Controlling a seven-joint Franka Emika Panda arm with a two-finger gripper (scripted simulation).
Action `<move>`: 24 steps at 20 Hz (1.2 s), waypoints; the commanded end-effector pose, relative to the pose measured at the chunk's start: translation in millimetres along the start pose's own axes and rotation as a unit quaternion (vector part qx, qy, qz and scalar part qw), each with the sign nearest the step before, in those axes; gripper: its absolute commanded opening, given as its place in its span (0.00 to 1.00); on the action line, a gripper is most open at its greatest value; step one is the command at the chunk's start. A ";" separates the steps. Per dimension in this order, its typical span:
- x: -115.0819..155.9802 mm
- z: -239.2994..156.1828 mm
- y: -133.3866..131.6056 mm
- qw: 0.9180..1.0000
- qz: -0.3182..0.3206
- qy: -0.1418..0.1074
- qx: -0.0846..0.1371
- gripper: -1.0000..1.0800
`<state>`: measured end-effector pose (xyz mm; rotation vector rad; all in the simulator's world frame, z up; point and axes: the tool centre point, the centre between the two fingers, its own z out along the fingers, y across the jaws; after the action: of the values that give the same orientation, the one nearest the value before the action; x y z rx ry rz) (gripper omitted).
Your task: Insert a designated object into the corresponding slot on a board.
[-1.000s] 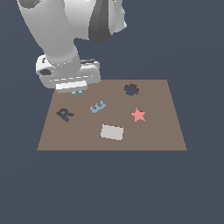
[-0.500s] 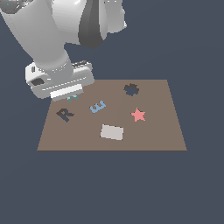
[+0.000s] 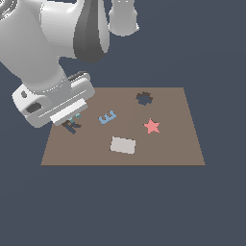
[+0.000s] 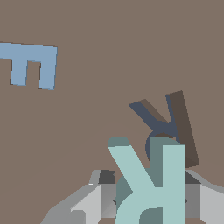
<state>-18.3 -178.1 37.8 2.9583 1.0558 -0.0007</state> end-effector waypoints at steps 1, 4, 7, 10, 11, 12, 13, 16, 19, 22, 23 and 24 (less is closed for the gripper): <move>7.4 -0.9 7.4 0.999 -0.033 0.000 0.000 0.00; 15.1 -1.6 13.8 0.998 -0.065 0.000 0.000 0.00; 21.7 -2.1 18.4 0.996 -0.090 0.000 0.000 0.00; 26.8 -2.5 21.5 0.994 -0.108 0.000 0.000 0.00; 28.1 -2.6 22.2 0.994 -0.113 0.000 0.000 0.00; 29.1 -2.6 22.8 0.993 -0.116 0.000 0.000 0.00; 30.0 -2.7 23.2 0.993 -0.119 0.000 0.000 0.00; 31.2 -2.7 23.6 0.992 -0.123 0.000 0.000 0.00; 30.4 -2.6 22.9 0.993 -0.120 0.000 0.000 0.00; 29.6 -2.5 22.2 0.993 -0.116 0.000 0.000 0.00; 29.8 -2.4 22.4 0.993 -0.118 0.000 0.001 0.00; 29.9 -1.8 22.3 0.993 -0.118 0.000 0.001 0.00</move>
<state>18.9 -176.6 39.9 2.8147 1.3967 -0.0016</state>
